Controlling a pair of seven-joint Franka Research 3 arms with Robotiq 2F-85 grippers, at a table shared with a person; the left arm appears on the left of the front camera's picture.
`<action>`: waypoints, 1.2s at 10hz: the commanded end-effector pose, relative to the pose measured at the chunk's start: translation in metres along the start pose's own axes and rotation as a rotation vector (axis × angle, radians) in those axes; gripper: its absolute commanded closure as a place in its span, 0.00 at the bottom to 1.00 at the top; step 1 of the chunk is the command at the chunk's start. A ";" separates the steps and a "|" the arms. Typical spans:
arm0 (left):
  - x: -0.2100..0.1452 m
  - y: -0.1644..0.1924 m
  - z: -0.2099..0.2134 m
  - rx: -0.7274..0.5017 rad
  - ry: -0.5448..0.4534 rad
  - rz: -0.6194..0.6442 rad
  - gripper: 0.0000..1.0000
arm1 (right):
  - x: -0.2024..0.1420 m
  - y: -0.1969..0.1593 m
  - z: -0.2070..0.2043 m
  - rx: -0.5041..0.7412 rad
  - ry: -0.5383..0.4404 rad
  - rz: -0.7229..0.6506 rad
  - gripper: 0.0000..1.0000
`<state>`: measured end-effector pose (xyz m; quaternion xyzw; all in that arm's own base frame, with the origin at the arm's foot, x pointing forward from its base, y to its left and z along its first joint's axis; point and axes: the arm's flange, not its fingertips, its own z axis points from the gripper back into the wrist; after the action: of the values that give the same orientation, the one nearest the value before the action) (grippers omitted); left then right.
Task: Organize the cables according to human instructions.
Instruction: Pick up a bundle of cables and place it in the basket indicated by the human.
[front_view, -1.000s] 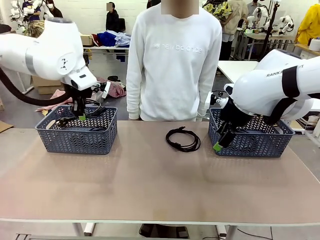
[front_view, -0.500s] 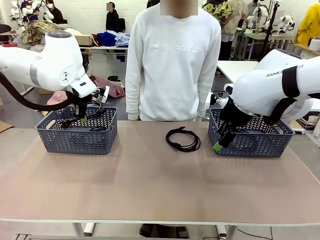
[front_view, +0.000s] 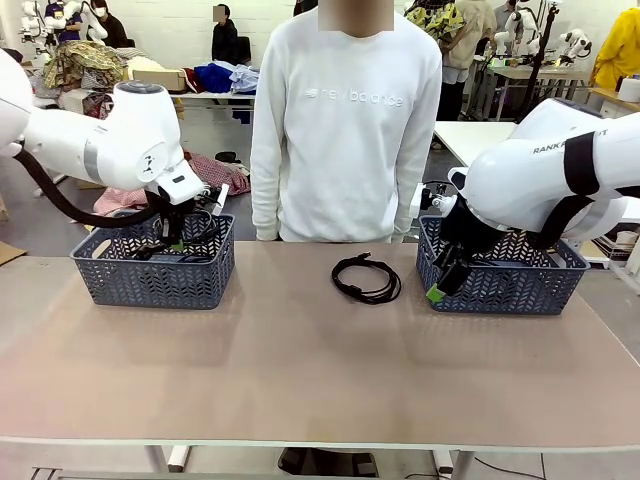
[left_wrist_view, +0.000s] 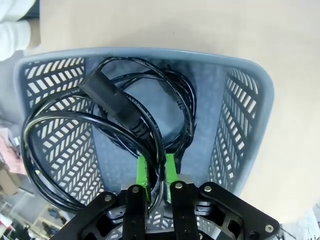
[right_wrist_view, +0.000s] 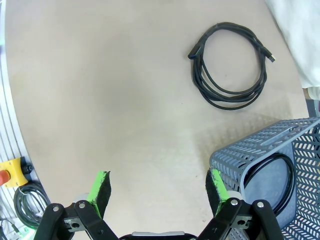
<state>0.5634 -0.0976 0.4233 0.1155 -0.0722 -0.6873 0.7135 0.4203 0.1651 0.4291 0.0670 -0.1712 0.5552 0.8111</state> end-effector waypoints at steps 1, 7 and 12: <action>-0.007 0.005 -0.001 -0.008 -0.024 -0.007 0.66 | 0.001 0.001 0.000 -0.004 0.000 -0.001 0.00; -0.014 0.004 0.023 -0.129 -0.059 -0.015 0.07 | 0.001 0.001 0.000 -0.004 0.000 -0.001 0.00; -0.010 -0.002 0.043 -0.132 -0.137 0.021 0.00 | 0.001 0.001 0.000 -0.004 0.000 -0.001 0.00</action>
<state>0.5540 -0.0931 0.4601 0.0332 -0.0713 -0.6875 0.7219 0.4203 0.1651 0.4291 0.0670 -0.1712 0.5552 0.8111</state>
